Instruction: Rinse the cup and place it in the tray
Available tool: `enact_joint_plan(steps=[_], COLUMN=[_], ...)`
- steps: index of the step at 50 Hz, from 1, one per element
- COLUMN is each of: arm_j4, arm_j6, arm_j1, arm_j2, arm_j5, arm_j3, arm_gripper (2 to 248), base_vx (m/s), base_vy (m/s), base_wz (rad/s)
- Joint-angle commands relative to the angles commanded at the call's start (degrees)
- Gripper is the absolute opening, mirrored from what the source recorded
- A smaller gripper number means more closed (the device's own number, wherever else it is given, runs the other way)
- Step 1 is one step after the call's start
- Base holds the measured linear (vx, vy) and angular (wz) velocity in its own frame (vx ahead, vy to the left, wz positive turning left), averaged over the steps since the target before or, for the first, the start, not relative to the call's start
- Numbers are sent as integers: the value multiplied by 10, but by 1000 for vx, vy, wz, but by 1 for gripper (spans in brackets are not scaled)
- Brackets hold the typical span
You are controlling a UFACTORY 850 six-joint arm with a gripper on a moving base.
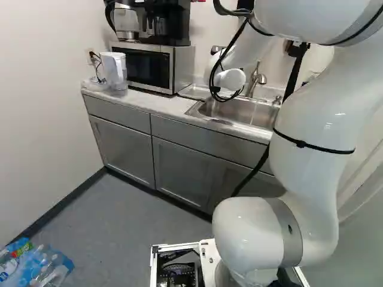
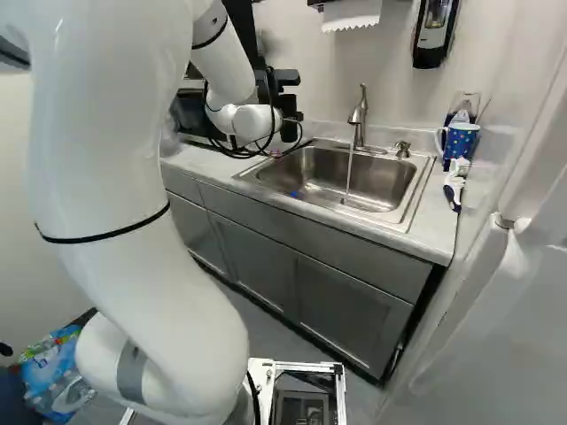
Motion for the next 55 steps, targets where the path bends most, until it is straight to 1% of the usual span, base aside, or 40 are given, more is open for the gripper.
enact_joint_plan(steps=[22, 55], arm_j4=[0, 0], arm_j6=[0, 0], arm_j1=[-35, -90], arm_j2=[6, -13], arm_j5=[-7, -65], arm_j3=[7, 22], arm_gripper=[126, 126], base_vx=[0, 0], base_vy=[0, 0], base_wz=[0, 0])
